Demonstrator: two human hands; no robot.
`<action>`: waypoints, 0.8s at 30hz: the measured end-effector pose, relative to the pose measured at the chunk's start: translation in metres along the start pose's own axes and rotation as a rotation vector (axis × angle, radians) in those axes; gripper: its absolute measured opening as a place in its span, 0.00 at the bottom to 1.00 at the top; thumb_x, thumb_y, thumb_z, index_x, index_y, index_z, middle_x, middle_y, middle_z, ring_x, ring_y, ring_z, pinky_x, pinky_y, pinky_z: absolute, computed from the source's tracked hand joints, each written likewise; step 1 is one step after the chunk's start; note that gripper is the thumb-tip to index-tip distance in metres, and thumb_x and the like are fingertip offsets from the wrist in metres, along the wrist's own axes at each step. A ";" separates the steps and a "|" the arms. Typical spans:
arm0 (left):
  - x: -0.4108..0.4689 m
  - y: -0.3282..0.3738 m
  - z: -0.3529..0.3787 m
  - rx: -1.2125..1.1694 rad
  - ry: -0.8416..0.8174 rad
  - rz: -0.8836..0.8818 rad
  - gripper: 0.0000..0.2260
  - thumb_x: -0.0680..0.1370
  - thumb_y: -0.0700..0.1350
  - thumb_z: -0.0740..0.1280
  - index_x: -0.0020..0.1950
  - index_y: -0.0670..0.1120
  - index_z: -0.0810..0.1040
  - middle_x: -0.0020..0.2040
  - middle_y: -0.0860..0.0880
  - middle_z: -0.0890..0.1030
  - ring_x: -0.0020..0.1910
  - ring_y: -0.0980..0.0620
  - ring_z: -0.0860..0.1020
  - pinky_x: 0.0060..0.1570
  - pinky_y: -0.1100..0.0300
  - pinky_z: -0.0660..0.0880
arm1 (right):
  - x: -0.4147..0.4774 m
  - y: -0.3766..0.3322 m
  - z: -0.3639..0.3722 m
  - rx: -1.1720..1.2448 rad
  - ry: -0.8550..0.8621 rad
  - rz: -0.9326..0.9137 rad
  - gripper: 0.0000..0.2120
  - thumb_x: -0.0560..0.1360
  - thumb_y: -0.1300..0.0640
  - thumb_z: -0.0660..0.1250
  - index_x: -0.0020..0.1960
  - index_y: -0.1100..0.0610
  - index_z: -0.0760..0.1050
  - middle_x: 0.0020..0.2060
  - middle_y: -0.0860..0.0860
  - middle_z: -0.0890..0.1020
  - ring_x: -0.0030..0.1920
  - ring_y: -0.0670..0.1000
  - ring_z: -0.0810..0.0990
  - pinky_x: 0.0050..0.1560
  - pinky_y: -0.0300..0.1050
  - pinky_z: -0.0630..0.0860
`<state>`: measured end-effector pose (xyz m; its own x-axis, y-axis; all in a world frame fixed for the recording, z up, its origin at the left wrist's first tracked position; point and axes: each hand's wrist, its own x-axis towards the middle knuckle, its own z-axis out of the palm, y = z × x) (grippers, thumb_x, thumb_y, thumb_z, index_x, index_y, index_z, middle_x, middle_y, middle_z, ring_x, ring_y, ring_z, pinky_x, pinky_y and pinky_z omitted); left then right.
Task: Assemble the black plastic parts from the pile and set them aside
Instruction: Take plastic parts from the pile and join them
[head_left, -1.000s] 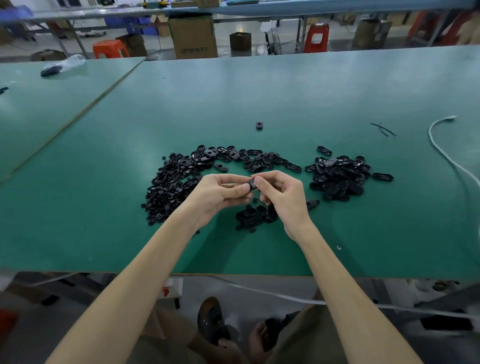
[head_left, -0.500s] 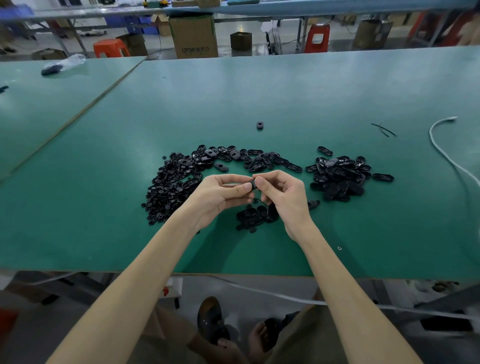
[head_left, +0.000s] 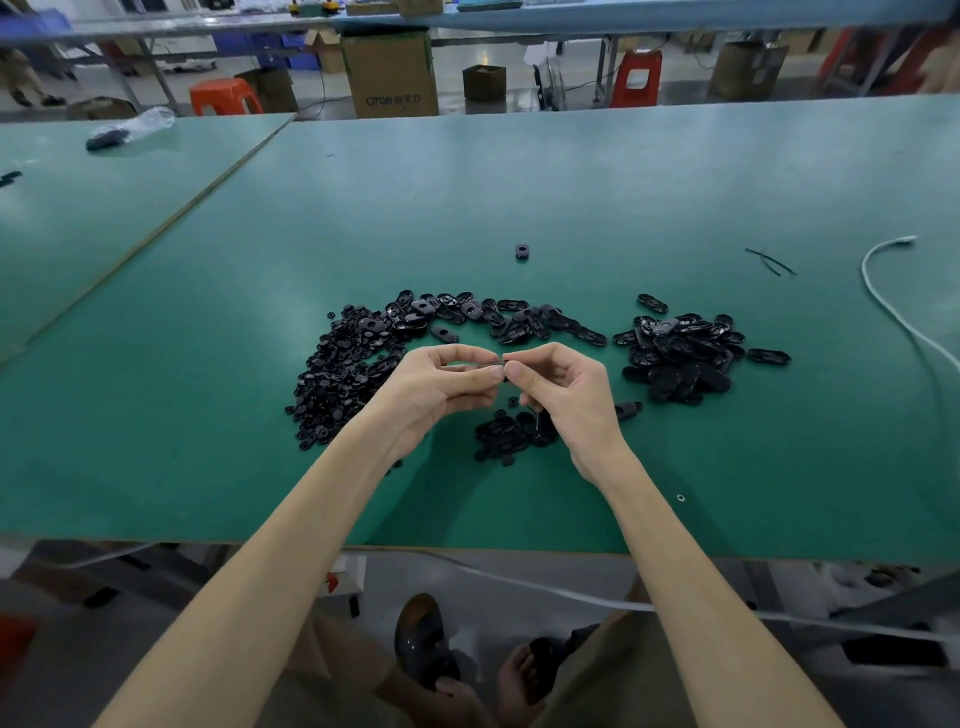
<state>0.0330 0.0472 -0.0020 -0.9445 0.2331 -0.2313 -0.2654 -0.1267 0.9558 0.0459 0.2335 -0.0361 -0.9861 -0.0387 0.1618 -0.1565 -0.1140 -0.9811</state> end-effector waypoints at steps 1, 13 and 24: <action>0.001 -0.001 0.001 -0.022 0.019 0.009 0.15 0.68 0.40 0.81 0.53 0.40 0.84 0.45 0.43 0.86 0.41 0.49 0.85 0.46 0.59 0.82 | 0.000 0.000 0.000 0.003 0.002 0.003 0.03 0.76 0.60 0.77 0.48 0.54 0.85 0.40 0.50 0.88 0.34 0.46 0.81 0.37 0.36 0.77; 0.001 0.004 0.003 -0.047 0.064 0.128 0.13 0.69 0.36 0.79 0.51 0.38 0.81 0.44 0.41 0.85 0.47 0.43 0.86 0.47 0.56 0.83 | 0.001 0.001 0.000 -0.045 0.065 0.004 0.04 0.79 0.53 0.75 0.48 0.54 0.85 0.39 0.49 0.87 0.36 0.45 0.79 0.37 0.37 0.75; -0.007 0.002 0.015 0.325 0.063 0.146 0.13 0.74 0.38 0.78 0.55 0.38 0.81 0.44 0.45 0.88 0.38 0.56 0.83 0.37 0.65 0.76 | 0.001 0.002 -0.001 -0.042 0.077 0.010 0.01 0.78 0.56 0.76 0.47 0.52 0.86 0.40 0.51 0.88 0.39 0.46 0.83 0.36 0.36 0.75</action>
<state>0.0423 0.0597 0.0045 -0.9807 0.1740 -0.0894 -0.0613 0.1611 0.9850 0.0450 0.2340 -0.0383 -0.9887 0.0372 0.1450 -0.1474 -0.0726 -0.9864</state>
